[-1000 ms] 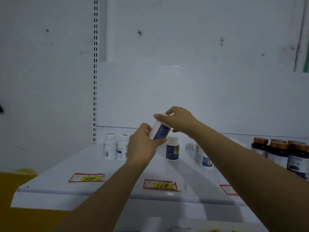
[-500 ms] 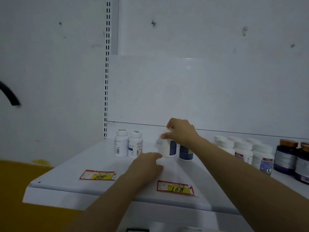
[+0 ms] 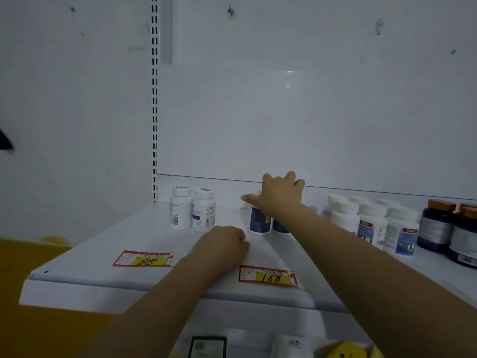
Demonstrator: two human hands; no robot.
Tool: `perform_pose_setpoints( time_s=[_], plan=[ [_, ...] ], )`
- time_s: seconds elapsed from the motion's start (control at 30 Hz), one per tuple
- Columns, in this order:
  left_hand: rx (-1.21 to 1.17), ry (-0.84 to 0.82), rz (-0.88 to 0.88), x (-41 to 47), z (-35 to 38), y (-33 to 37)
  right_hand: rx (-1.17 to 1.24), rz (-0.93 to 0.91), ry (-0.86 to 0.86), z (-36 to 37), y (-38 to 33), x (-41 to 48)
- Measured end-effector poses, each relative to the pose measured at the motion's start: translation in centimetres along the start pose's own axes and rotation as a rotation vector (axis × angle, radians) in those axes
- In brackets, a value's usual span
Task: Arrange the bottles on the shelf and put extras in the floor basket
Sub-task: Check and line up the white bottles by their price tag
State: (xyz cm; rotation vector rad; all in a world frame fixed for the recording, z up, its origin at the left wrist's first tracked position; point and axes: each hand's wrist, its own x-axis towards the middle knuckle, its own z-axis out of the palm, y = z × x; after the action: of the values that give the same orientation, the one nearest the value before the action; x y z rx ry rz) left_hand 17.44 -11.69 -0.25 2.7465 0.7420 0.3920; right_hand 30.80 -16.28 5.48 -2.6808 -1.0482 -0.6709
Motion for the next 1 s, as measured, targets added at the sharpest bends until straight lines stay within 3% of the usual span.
perform_pose_setpoints(
  time_s=[0.33, 0.6, 0.8, 1.0],
  plan=[
    [0.100, -0.052, 0.054, -0.3, 0.5, -0.2, 0.127, 0.052, -0.089, -2.4, 1.8, -0.2],
    [0.226, -0.074, 0.079, -0.1, 0.7, -0.5, 0.230, 0.071, -0.300, -3.3, 4.1, -0.9],
    [0.213, -0.096, 0.072, -0.5, 0.4, -0.1, 0.292, 0.037, -0.249, -2.2, 4.5, -1.7],
    [0.033, 0.027, 0.015, -1.1, -0.2, 0.0, 0.376, 0.006, -0.163, -4.6, 5.4, -2.7]
  ],
)
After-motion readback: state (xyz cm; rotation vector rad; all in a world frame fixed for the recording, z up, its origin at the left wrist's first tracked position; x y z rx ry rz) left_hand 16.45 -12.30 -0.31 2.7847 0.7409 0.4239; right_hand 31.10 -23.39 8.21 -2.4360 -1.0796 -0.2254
